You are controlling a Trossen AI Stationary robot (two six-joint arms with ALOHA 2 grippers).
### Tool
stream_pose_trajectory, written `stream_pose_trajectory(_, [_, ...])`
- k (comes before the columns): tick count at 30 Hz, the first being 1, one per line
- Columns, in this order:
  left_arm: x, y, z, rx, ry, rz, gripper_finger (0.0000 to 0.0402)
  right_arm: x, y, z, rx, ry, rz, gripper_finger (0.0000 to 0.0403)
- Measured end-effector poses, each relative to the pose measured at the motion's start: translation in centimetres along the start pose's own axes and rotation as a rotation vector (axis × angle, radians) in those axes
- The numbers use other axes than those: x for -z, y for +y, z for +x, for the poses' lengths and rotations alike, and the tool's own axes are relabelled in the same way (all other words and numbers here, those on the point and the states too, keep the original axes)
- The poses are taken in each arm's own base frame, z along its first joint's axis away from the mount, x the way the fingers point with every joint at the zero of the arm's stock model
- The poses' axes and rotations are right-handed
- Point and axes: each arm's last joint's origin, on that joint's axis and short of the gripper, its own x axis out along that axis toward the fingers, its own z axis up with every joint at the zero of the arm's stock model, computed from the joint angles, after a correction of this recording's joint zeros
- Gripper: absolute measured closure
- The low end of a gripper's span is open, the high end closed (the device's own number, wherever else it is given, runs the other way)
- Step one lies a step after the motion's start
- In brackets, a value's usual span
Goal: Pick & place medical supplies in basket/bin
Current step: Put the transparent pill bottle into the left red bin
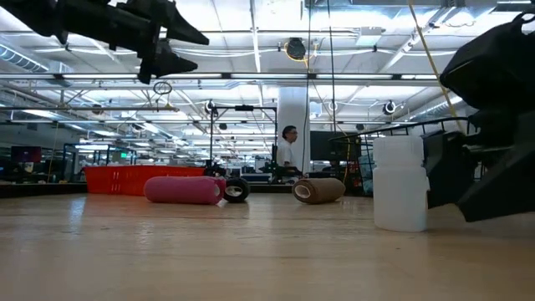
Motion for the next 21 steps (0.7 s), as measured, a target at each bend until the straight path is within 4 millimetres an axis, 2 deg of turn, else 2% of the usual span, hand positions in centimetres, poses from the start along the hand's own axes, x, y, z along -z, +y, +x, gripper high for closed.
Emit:
stream_pose_trajectory(5, [0.8,-0.5,0.7,0.002,0.013,0.008,0.0080,0.1,0.1,1.3,0.017,0.004,-0.014,0.0125])
stream_pose_trajectory(10, [1.6,-1.0,1.3,0.015,0.035,0.002,0.0080,-0.4,0.2,2.7,0.007,0.001,-0.035,0.0127])
stream_pose_trajectory(15, [2.2,-1.2,1.8,0.024,0.048,0.007,0.0080,-0.6,0.0,2.9,0.010,0.001,-0.060,0.0155])
stream_pose_trajectory(21, [2.3,-1.2,1.8,0.021,0.053,0.004,0.0080,-0.5,0.0,2.9,0.014,0.008,-0.072,0.0220])
